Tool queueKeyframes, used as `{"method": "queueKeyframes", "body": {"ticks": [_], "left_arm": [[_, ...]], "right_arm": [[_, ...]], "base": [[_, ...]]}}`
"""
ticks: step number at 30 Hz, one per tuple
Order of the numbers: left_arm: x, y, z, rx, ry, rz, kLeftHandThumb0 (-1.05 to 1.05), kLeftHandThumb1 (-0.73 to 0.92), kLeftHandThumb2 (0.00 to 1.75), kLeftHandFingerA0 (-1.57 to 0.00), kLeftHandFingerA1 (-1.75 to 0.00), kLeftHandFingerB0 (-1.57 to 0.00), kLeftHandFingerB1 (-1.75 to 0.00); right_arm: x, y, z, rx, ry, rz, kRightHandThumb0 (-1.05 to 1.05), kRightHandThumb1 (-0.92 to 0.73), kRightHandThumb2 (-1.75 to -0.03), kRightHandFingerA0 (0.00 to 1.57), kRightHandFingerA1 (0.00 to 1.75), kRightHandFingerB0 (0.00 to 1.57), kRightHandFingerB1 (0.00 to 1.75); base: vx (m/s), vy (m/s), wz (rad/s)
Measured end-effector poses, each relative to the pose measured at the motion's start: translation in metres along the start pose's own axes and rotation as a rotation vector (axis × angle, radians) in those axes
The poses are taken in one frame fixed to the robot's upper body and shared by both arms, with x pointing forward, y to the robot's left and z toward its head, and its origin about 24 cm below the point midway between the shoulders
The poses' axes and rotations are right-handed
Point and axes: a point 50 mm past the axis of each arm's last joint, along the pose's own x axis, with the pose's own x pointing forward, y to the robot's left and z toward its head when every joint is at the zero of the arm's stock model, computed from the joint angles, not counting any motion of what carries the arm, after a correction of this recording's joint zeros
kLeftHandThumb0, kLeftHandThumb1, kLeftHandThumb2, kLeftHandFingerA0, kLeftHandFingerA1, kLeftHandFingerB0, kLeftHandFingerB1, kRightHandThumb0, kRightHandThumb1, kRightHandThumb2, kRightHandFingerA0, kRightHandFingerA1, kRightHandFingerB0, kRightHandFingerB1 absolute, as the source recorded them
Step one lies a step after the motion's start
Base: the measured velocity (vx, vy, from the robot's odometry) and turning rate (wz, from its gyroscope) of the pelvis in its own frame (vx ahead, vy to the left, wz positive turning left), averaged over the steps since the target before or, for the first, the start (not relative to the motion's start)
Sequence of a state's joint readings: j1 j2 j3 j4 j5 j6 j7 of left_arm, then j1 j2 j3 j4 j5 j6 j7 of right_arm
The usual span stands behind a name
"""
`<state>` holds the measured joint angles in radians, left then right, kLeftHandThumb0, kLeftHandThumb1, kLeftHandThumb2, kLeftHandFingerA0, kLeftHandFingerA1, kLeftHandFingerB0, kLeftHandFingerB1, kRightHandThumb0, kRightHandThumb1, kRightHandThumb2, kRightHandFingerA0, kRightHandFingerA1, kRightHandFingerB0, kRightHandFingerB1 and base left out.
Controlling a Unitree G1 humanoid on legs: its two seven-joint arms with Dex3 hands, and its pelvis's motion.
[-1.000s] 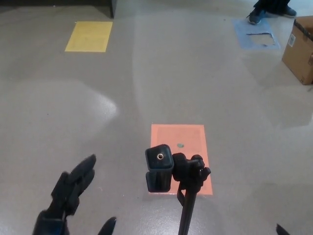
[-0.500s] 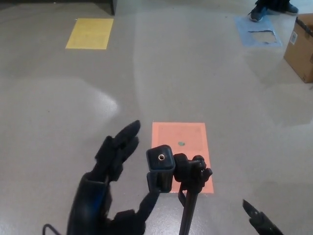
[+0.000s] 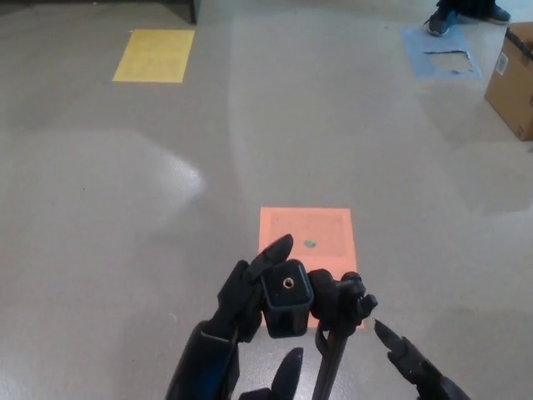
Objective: A phone stand is kept on the floor and the robot uses both its hands to grab it and uses its left hand to extend the phone stand by pulling it upwards
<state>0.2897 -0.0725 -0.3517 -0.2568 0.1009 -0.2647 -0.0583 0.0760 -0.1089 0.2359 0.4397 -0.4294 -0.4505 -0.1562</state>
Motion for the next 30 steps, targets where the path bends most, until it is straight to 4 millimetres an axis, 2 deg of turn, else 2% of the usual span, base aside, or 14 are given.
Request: {"method": "queueKeyframes", "body": {"ticks": [7, 8, 11, 12, 13, 16, 17, 22, 23, 24, 25, 27, 28, 30], "left_arm": [[-0.004, -0.004, -0.004, -0.021, 0.015, -0.007, -0.86, 0.89, 0.68, -0.12, -0.26, -0.12, -0.27], [-0.004, -0.004, -0.004, -0.022, 0.015, -0.006, -0.86, 0.89, 0.68, -0.12, -0.26, -0.12, -0.26], [-0.004, -0.004, -0.005, -0.025, 0.011, 0.003, -0.86, 0.88, 0.68, -0.14, -0.27, -0.12, -0.26], [-0.004, -0.004, -0.005, -0.026, 0.01, 0.007, -0.92, 0.72, 1.07, -0.09, -0.4, -0.09, -0.41], [-0.004, -0.004, -0.005, -0.027, 0.008, 0.013, -0.38, 0.43, 1.04, 0.0, -0.5, 0.0, -0.48], [-0.004, -0.001, -0.004, -0.026, -0.006, 0.037, -0.38, 0.42, 1.04, 0.0, -0.49, 0.0, -0.47], [-0.004, -0.001, -0.004, -0.025, -0.009, 0.041, -0.84, 0.84, 0.66, -0.17, -0.29, -0.2, -0.3], [-0.003, 0.002, 0.0, -0.024, -0.03, 0.057, -0.83, 0.83, 0.67, -0.19, -0.3, -0.21, -0.29], [-0.002, 0.002, 0.0, -0.024, -0.032, 0.058, -0.79, 0.63, 1.0, -0.19, -0.45, -0.2, -0.43], [-0.002, 0.001, 0.001, -0.024, -0.035, 0.06, -0.79, 0.63, 1.0, -0.19, -0.45, -0.2, -0.43], [-0.001, 0.001, 0.002, -0.023, -0.039, 0.065, -0.66, 0.65, 0.61, -0.4, -0.36, -0.43, -0.34], [0.002, -0.002, 0.004, -0.031, -0.045, 0.082, -0.59, 0.58, 0.59, -0.47, -0.4, -0.52, -0.37], [0.006, -0.006, 0.007, -0.051, -0.052, 0.104, -0.48, 0.48, 0.85, -0.53, -0.64, -0.59, -0.6], [0.009, -0.009, 0.01, -0.06, -0.053, 0.125, -0.33, 0.54, 0.56, -0.62, -0.71, -0.7, -0.69]], "right_arm": [[0.024, 0.006, 0.013, -0.002, -0.022, 0.004, -1.04, -0.75, -0.64, 0.03, 0.58, 0.0, 0.27], [0.026, 0.007, 0.014, -0.004, -0.024, 0.005, -1.0, -0.58, -1.01, 0.01, 0.57, 0.06, 0.13], [0.033, 0.008, 0.019, -0.01, -0.026, 0.005, -1.05, -0.62, -1.04, 0.05, 0.58, 0.1, 0.07], [0.035, 0.009, 0.02, -0.013, -0.025, 0.007, -1.05, -0.62, -1.02, 0.08, 0.61, 0.11, 0.08], [0.036, 0.009, 0.02, -0.016, -0.022, 0.01, -1.0, -0.59, -0.99, 0.08, 0.62, 0.08, 0.19], [0.039, 0.012, 0.018, -0.029, -0.003, 0.034, -0.98, -0.58, -0.99, 0.06, 0.64, 0.08, 0.23], [0.039, 0.012, 0.017, -0.031, 0.003, 0.039, -1.01, -0.6, -1.01, 0.06, 0.65, 0.08, 0.23], [0.037, 0.02, 0.005, -0.046, 0.066, 0.082, -0.93, -0.55, -0.98, 0.06, 0.62, 0.05, 0.25], [0.037, 0.022, 0.004, -0.046, 0.073, 0.086, -0.89, -0.54, -0.96, 0.11, 0.64, 0.06, 0.29], [0.036, 0.024, 0.002, -0.045, 0.085, 0.093, -0.89, -0.54, -0.96, 0.11, 0.64, 0.06, 0.29], [0.036, 0.026, 0.001, -0.046, 0.092, 0.098, -0.89, -0.72, -0.62, 0.1, 0.7, 0.02, 0.38], [0.035, 0.029, 0.001, -0.045, 0.098, 0.107, -0.87, -0.72, -0.62, 0.13, 0.72, 0.07, 0.42], [0.034, 0.033, 0.0, -0.04, 0.102, 0.117, -0.83, -0.57, -0.95, 0.16, 0.66, 0.1, 0.52], [0.033, 0.038, 0.0, -0.03, 0.106, 0.127, -0.82, -0.74, -0.63, 0.18, 0.71, 0.18, 0.48]], "base": [[0.0, 0.0, 0.0], [0.0, 0.0, 0.0], [0.0, 0.0, 0.0], [0.0, 0.0, 0.0], [0.0, 0.0, 0.0], [0.0, 0.0, 0.0], [0.0, 0.0, 0.0], [0.0, 0.0, 0.0], [0.0, 0.0, 0.0], [0.0, 0.0, 0.0], [0.0, 0.0, 0.0], [0.0, 0.0, 0.0], [0.0, 0.0, 0.0], [0.0, 0.0, 0.0]]}}
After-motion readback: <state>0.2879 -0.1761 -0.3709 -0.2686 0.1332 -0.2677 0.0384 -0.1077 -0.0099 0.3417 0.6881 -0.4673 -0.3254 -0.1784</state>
